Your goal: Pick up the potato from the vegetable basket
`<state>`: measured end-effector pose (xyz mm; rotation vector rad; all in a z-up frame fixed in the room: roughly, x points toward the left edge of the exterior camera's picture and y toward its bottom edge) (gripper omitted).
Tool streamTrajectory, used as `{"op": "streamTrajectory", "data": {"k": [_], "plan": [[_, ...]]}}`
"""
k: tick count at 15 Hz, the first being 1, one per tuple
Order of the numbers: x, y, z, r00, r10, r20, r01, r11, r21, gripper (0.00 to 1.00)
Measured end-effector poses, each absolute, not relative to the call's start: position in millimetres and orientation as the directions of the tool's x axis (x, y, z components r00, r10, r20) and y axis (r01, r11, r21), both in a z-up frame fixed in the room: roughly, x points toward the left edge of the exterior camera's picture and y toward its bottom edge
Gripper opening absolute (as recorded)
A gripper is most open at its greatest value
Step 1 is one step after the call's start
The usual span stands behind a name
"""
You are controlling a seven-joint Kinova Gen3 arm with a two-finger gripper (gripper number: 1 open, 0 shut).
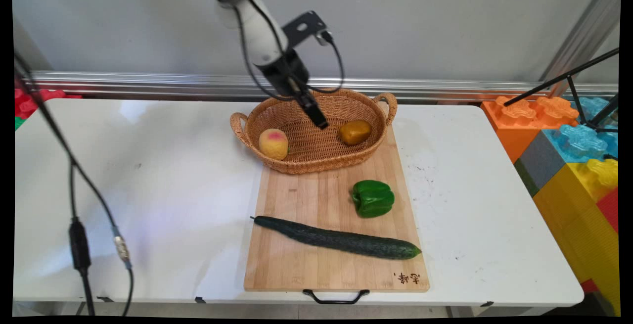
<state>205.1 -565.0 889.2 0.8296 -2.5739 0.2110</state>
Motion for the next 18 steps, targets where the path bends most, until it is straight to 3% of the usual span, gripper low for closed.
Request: {"op": "streamTrajectory", "data": {"k": [8,16,17,18], "plan": [[166,-613,817,-0.658,-0.586,0.473,-0.633,0.771,0.075,1.0],[146,-643,777,-0.647,-0.562,0.515,-0.612,0.786,0.088,1.0],[144,-645,774,-0.657,-0.545,0.522,-0.599,0.797,0.078,0.0],[142,-647,773,-0.666,-0.528,0.527,-0.586,0.807,0.068,0.0]]}}
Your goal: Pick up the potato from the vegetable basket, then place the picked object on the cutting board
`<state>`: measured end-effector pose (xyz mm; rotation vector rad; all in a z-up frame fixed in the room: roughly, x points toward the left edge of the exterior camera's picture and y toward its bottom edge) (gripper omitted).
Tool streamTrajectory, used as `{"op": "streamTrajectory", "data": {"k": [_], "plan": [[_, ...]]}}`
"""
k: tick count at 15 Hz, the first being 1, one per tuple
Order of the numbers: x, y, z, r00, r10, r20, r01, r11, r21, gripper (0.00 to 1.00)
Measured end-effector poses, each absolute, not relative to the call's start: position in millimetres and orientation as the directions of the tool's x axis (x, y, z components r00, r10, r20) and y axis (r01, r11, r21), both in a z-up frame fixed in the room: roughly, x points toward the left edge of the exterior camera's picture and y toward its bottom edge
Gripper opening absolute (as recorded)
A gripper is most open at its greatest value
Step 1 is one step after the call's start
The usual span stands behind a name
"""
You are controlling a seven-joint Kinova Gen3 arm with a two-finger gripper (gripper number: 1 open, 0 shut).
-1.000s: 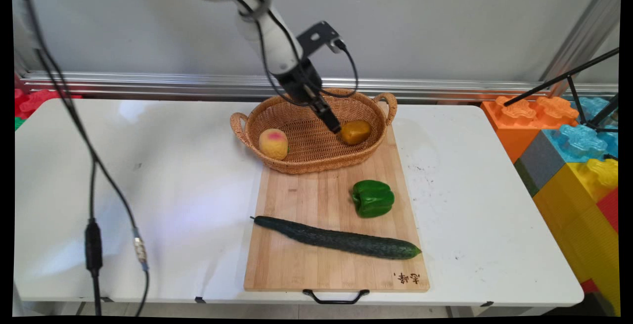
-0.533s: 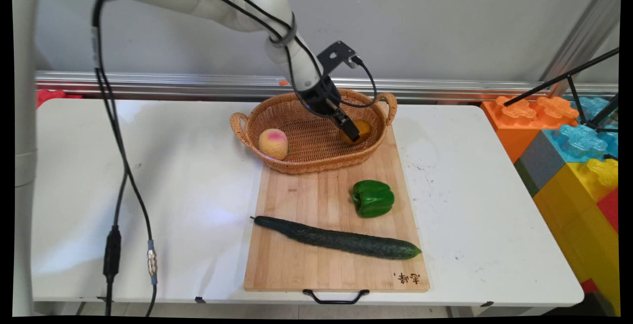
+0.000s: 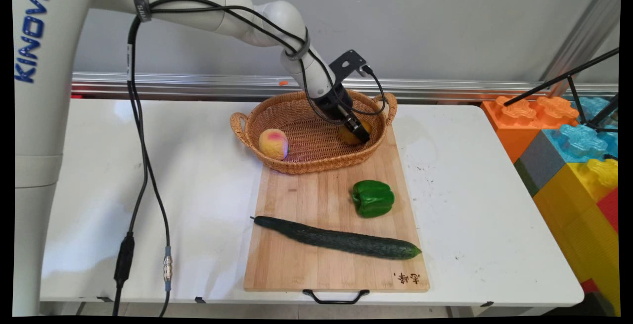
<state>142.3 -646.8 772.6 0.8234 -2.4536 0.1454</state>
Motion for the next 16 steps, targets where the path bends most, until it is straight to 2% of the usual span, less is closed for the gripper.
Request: {"op": "streamTrajectory", "data": {"k": [6,11,16], "plan": [[145,-646,789,-0.686,-0.444,0.576,-0.546,0.838,-0.004,0.0],[152,-628,841,-0.679,-0.391,0.622,-0.541,0.838,-0.063,0.0],[159,-589,896,-0.664,-0.355,0.658,-0.53,0.844,-0.079,0.0]]}}
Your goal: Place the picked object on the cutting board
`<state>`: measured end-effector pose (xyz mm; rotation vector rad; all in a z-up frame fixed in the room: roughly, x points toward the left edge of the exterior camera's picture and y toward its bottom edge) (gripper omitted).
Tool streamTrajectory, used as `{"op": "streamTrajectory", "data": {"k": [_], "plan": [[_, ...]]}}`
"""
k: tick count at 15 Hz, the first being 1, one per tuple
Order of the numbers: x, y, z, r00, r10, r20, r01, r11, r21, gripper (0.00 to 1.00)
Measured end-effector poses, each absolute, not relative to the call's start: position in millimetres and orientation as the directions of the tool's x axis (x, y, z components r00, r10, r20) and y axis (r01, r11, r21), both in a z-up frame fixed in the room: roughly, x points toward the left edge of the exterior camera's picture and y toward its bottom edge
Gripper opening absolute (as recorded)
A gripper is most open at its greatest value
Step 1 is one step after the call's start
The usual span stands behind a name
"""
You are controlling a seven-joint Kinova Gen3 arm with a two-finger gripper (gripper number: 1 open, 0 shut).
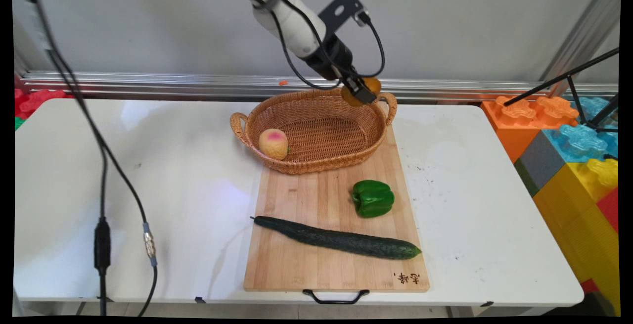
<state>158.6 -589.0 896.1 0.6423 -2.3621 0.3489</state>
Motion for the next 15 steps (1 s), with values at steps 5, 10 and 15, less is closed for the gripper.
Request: {"op": "streamTrajectory", "data": {"k": [5,10,15], "plan": [[182,-525,924,-0.646,-0.382,0.661,-0.523,0.852,-0.02,0.0],[213,-460,912,-0.677,-0.388,0.625,-0.475,0.879,0.031,0.0],[228,-422,879,-0.714,-0.373,0.593,-0.446,0.895,0.025,0.0]]}}
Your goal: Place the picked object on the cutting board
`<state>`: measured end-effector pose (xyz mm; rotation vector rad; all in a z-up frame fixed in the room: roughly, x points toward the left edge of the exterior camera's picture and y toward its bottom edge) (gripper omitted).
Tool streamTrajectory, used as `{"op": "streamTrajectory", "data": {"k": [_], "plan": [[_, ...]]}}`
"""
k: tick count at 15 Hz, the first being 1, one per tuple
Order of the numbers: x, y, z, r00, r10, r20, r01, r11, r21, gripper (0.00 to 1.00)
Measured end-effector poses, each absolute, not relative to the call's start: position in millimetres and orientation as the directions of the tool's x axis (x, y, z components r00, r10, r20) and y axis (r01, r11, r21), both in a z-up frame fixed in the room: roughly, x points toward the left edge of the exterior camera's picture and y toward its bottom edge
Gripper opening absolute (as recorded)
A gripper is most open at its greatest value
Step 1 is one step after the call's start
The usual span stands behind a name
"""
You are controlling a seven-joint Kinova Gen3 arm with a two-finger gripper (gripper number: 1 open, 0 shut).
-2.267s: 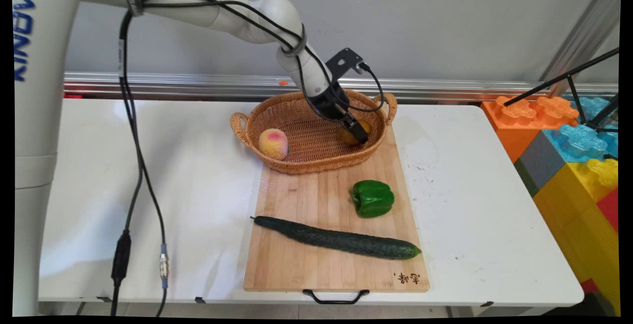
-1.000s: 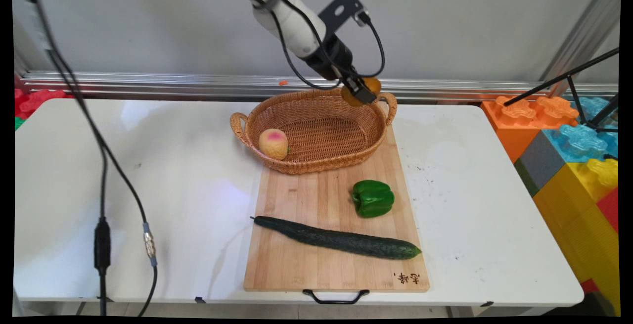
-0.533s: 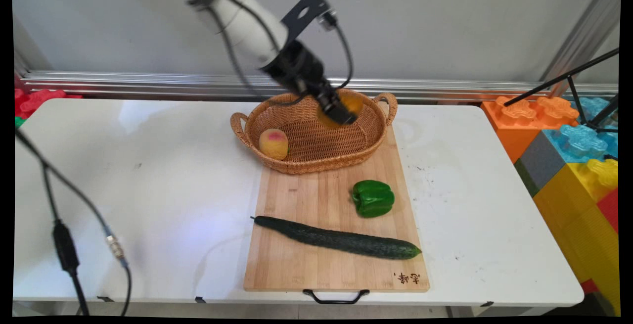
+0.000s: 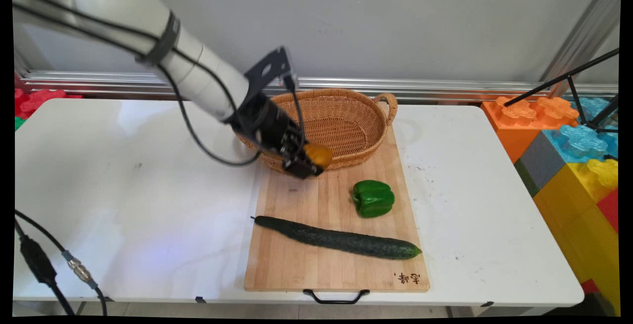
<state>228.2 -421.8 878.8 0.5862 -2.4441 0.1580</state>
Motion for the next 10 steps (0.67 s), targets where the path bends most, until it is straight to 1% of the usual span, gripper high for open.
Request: {"op": "streamTrajectory", "data": {"k": [5,10], "plan": [[226,-409,840,-0.741,-0.365,0.564,-0.443,0.897,-0.001,0.0],[222,-406,812,-0.756,-0.361,0.545,-0.441,0.897,-0.018,0.0]]}}
